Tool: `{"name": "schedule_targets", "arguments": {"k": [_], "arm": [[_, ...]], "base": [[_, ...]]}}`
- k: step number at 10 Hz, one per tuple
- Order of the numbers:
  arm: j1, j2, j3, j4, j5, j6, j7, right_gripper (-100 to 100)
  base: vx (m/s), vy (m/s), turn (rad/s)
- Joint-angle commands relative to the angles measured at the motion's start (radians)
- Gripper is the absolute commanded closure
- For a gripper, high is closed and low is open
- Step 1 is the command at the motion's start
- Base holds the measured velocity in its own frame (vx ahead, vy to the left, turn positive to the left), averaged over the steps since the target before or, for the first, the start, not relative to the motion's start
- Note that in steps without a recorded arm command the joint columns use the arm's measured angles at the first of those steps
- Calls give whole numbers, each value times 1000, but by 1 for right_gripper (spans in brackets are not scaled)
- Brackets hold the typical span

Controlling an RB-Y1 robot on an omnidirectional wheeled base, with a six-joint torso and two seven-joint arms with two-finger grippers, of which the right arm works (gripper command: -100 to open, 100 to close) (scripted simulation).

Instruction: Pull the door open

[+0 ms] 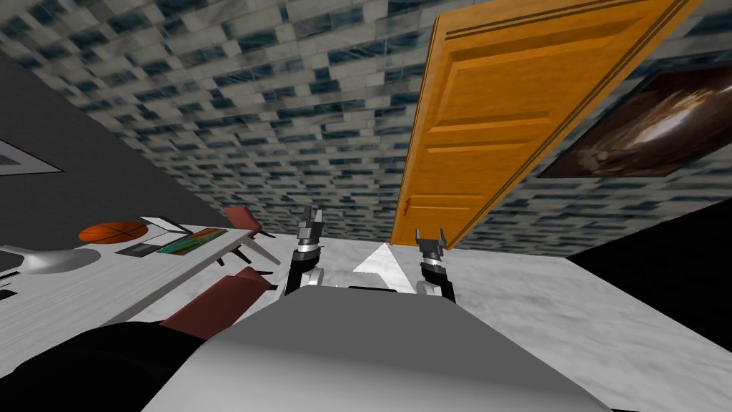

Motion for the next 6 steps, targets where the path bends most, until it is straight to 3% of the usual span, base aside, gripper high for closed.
{"name": "schedule_targets", "arguments": {"k": [1,6], "arm": [[-4,-4,5,25,-30,-4,-27,-100],[-31,-17,23,132,-121,-33,-108,-100]], "base": [[80,-65,146],[76,-74,156]]}}
